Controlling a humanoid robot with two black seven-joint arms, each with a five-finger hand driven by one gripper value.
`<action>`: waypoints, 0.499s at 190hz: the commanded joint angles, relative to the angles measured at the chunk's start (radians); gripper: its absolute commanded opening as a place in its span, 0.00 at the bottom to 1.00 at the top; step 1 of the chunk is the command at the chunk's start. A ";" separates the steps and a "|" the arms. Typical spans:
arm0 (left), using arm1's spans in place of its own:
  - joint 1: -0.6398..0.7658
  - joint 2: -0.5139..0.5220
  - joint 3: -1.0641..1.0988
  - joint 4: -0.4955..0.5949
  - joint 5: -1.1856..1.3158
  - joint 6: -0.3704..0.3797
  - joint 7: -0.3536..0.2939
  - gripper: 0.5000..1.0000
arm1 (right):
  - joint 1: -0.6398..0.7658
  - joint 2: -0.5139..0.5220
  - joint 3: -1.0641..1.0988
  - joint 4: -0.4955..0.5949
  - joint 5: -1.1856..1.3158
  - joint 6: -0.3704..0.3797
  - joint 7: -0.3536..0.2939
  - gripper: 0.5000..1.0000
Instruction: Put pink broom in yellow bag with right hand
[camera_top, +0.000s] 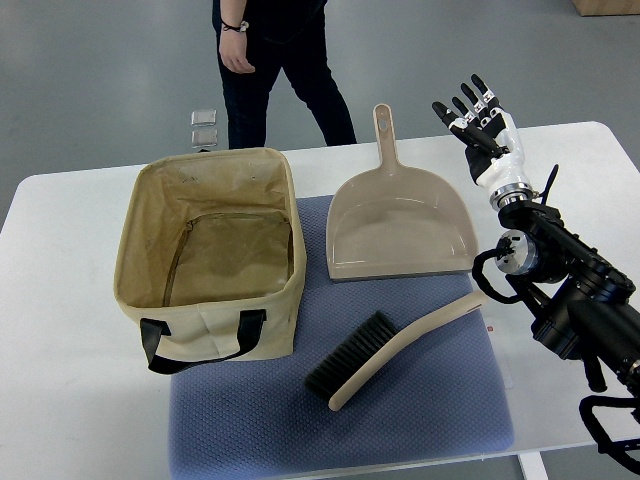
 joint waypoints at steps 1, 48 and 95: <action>0.001 0.000 0.000 0.001 0.001 0.002 0.000 1.00 | -0.001 -0.001 0.001 0.000 0.000 0.001 0.000 0.86; -0.008 0.000 0.000 0.000 -0.001 0.003 -0.011 1.00 | -0.001 -0.001 -0.001 0.000 0.000 0.000 0.000 0.86; -0.013 0.000 -0.001 -0.011 0.001 0.003 -0.011 1.00 | 0.002 -0.004 -0.001 0.000 0.000 0.000 0.000 0.86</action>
